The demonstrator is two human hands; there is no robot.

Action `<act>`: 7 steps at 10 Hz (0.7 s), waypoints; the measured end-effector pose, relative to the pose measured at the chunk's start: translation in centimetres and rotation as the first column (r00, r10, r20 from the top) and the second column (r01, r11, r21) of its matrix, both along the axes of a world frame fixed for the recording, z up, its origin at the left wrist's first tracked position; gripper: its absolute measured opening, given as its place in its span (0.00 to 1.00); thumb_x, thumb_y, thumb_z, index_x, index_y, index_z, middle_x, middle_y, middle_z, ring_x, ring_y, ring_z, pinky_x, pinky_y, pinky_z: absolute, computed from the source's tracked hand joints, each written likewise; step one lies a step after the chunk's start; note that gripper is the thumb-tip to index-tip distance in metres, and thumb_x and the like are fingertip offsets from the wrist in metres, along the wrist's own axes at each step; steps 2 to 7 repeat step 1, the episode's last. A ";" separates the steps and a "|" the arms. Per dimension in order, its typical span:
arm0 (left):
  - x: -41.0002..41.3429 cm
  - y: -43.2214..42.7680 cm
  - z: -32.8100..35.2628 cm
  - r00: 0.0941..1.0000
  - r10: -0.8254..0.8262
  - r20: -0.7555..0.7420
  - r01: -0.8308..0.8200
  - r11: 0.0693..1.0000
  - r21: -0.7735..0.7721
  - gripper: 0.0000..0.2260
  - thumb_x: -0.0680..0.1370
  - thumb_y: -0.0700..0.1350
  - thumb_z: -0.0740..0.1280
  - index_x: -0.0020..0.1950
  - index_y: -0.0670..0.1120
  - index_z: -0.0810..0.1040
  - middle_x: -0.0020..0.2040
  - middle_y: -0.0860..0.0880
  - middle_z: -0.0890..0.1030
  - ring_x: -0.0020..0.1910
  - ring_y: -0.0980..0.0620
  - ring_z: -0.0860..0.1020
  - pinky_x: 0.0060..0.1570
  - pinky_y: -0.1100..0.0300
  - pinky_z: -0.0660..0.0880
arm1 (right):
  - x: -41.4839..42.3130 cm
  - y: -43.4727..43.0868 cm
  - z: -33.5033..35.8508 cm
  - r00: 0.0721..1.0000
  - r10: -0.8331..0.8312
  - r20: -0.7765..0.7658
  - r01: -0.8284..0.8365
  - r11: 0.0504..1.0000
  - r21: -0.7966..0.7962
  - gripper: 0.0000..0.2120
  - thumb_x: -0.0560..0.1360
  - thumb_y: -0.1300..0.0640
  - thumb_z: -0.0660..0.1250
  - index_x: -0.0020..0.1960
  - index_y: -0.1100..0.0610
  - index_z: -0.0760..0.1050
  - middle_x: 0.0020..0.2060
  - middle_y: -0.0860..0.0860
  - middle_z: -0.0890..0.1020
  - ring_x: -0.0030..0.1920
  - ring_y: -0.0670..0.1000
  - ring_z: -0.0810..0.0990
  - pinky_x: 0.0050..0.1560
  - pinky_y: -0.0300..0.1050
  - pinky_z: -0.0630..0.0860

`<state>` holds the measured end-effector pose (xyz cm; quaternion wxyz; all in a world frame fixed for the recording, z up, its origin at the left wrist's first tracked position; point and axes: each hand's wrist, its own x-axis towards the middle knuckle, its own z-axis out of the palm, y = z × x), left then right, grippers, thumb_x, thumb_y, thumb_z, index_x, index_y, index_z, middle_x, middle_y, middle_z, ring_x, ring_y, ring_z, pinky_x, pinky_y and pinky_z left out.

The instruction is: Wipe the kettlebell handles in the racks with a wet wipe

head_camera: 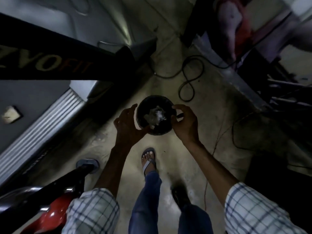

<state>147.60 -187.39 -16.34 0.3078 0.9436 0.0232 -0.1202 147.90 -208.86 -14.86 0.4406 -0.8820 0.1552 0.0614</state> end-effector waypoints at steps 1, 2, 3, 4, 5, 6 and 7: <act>-1.1 0.9 5.2 0.997 0.080 0.007 -0.080 0.997 -0.004 0.43 0.68 0.70 0.67 0.78 0.50 0.65 0.74 0.46 0.70 0.73 0.43 0.67 0.69 0.41 0.64 | 0.4 0.7 4.9 0.998 0.060 -0.013 -0.059 0.996 0.068 0.14 0.77 0.63 0.69 0.61 0.54 0.78 0.57 0.51 0.81 0.50 0.51 0.82 0.48 0.35 0.77; -1.1 0.9 5.2 0.997 0.080 0.007 -0.080 0.997 -0.004 0.43 0.68 0.70 0.67 0.78 0.50 0.65 0.74 0.46 0.70 0.73 0.43 0.67 0.69 0.41 0.64 | 0.4 0.7 4.9 0.998 0.060 -0.013 -0.059 0.996 0.068 0.14 0.77 0.63 0.69 0.61 0.54 0.78 0.57 0.51 0.81 0.50 0.51 0.82 0.48 0.35 0.77; -1.1 0.9 5.2 0.997 0.080 0.007 -0.080 0.997 -0.004 0.43 0.68 0.70 0.67 0.78 0.50 0.65 0.74 0.46 0.70 0.73 0.43 0.67 0.69 0.41 0.64 | 0.4 0.7 4.9 0.998 0.060 -0.013 -0.059 0.996 0.068 0.14 0.77 0.63 0.69 0.61 0.54 0.78 0.57 0.51 0.81 0.50 0.51 0.82 0.48 0.35 0.77; -1.1 0.9 5.2 0.997 0.080 0.007 -0.080 0.997 -0.004 0.43 0.68 0.70 0.67 0.78 0.50 0.65 0.74 0.46 0.70 0.73 0.43 0.67 0.69 0.41 0.64 | 0.4 0.7 4.9 0.998 0.060 -0.013 -0.059 0.996 0.068 0.14 0.77 0.63 0.69 0.61 0.54 0.78 0.57 0.51 0.81 0.50 0.51 0.82 0.48 0.35 0.77; -1.1 0.9 5.2 0.997 0.080 0.007 -0.080 0.997 -0.004 0.43 0.68 0.70 0.67 0.78 0.50 0.65 0.74 0.46 0.70 0.73 0.43 0.67 0.69 0.41 0.64 | 0.4 0.7 4.9 0.998 0.060 -0.013 -0.059 0.996 0.068 0.14 0.77 0.63 0.69 0.61 0.54 0.78 0.57 0.51 0.81 0.50 0.51 0.82 0.48 0.35 0.77; -1.1 0.9 5.2 0.997 0.080 0.007 -0.080 0.997 -0.004 0.43 0.68 0.70 0.67 0.78 0.50 0.65 0.74 0.46 0.70 0.73 0.43 0.67 0.69 0.41 0.64 | 0.4 0.7 4.9 0.998 0.060 -0.013 -0.059 0.996 0.068 0.14 0.77 0.63 0.69 0.61 0.54 0.78 0.57 0.51 0.81 0.50 0.51 0.82 0.48 0.35 0.77; -1.1 0.9 5.2 0.997 0.080 0.007 -0.080 0.997 -0.004 0.43 0.68 0.70 0.67 0.78 0.50 0.65 0.74 0.46 0.70 0.73 0.43 0.67 0.69 0.41 0.64 | 0.4 0.7 4.9 0.998 0.060 -0.013 -0.059 0.996 0.068 0.14 0.77 0.63 0.69 0.61 0.54 0.78 0.57 0.51 0.81 0.50 0.51 0.82 0.48 0.35 0.77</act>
